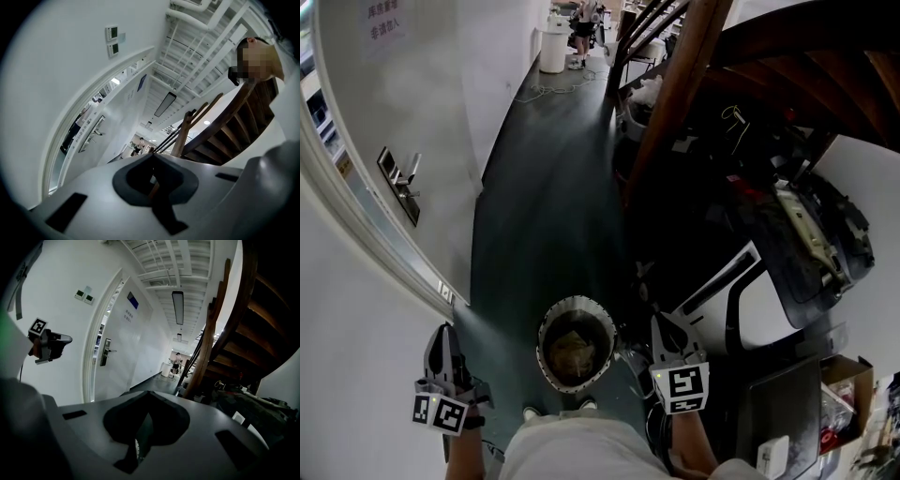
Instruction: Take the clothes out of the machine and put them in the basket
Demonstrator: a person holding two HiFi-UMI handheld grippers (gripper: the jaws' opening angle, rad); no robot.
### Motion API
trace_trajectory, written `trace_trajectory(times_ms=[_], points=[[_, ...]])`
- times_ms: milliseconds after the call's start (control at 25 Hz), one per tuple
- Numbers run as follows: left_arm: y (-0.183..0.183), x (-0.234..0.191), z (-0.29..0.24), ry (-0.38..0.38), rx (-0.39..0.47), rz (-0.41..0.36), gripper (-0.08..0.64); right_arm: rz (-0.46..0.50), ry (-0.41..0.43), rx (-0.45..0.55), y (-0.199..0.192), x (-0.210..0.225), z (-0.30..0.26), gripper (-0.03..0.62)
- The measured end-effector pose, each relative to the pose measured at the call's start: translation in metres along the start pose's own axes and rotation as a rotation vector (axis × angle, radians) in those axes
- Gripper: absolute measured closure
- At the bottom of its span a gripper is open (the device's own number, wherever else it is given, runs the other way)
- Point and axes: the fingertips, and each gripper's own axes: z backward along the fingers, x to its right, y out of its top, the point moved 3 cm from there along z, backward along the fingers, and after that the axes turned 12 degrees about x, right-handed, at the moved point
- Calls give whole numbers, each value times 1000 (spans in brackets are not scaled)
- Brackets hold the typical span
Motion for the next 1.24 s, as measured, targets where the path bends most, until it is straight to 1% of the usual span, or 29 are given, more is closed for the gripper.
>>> trace_trajectory(times_ms=[560,880,1240], points=[[0,5,9,2,6,11,549,21,25,14,3,-10,4,578],[-1,3,16,12,-3,18,549,26,46,4,2,-19,6,578],[-2,-1,21,19,-10,29,549,23,51,-4,0,-25,9,578]])
